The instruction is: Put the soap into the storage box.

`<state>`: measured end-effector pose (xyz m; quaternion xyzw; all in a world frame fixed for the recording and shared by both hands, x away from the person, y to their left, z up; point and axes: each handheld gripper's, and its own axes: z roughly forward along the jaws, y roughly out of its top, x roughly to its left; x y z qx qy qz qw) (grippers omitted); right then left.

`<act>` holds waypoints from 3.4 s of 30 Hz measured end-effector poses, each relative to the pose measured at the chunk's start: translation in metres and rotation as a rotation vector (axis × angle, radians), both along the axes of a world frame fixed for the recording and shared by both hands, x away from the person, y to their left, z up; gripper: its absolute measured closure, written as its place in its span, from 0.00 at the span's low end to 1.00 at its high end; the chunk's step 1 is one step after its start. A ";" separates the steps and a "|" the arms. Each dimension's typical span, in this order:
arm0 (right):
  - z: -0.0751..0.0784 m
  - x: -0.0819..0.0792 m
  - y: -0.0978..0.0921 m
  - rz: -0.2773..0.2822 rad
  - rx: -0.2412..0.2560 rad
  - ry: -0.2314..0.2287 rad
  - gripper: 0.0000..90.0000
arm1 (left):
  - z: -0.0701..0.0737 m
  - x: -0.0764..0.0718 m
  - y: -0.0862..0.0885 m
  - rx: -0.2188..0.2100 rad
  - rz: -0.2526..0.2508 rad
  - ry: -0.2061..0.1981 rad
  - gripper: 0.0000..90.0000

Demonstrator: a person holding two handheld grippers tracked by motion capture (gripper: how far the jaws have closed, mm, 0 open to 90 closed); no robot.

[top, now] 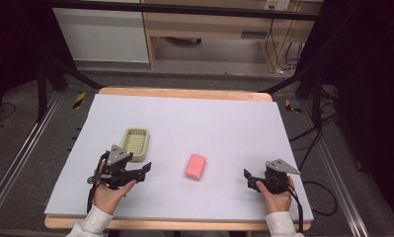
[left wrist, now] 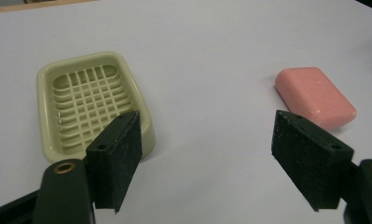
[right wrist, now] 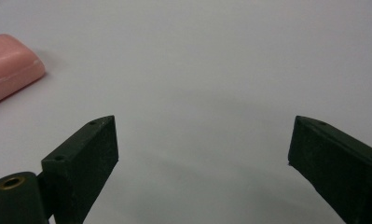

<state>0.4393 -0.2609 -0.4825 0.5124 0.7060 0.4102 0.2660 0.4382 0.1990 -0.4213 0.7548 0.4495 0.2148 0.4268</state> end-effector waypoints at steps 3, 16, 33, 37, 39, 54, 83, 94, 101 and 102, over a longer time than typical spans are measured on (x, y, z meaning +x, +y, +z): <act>-0.001 0.000 0.000 -0.003 -0.006 -0.003 0.09 | 0.002 0.003 -0.005 0.002 -0.007 0.001 0.27; -0.002 0.000 0.001 -0.005 -0.019 -0.004 0.08 | 0.004 0.013 -0.034 0.013 -0.044 0.002 0.27; -0.002 0.000 0.001 -0.012 -0.021 -0.019 0.07 | 0.008 0.023 -0.062 0.011 -0.071 0.007 0.27; -0.002 0.001 0.001 -0.017 -0.017 -0.025 0.07 | 0.007 0.026 -0.066 0.012 -0.073 0.014 0.27; -0.002 0.001 0.002 -0.016 -0.021 -0.022 0.07 | 0.006 0.027 -0.069 0.017 -0.075 0.018 0.27; -0.003 0.000 0.003 -0.013 -0.033 -0.033 0.07 | 0.004 0.033 -0.086 0.045 -0.090 0.033 0.26; -0.003 0.000 0.003 -0.015 -0.042 -0.031 0.07 | -0.004 0.041 -0.127 0.102 -0.149 0.082 0.26; -0.003 0.000 0.004 -0.016 -0.045 -0.027 0.07 | -0.009 0.045 -0.140 0.115 -0.155 0.098 0.26; -0.003 0.000 0.004 -0.016 -0.046 -0.028 0.07 | -0.014 0.048 -0.146 0.142 -0.159 0.117 0.25; -0.003 0.000 0.004 -0.016 -0.046 -0.028 0.07 | -0.015 0.049 -0.147 0.135 -0.155 0.117 0.25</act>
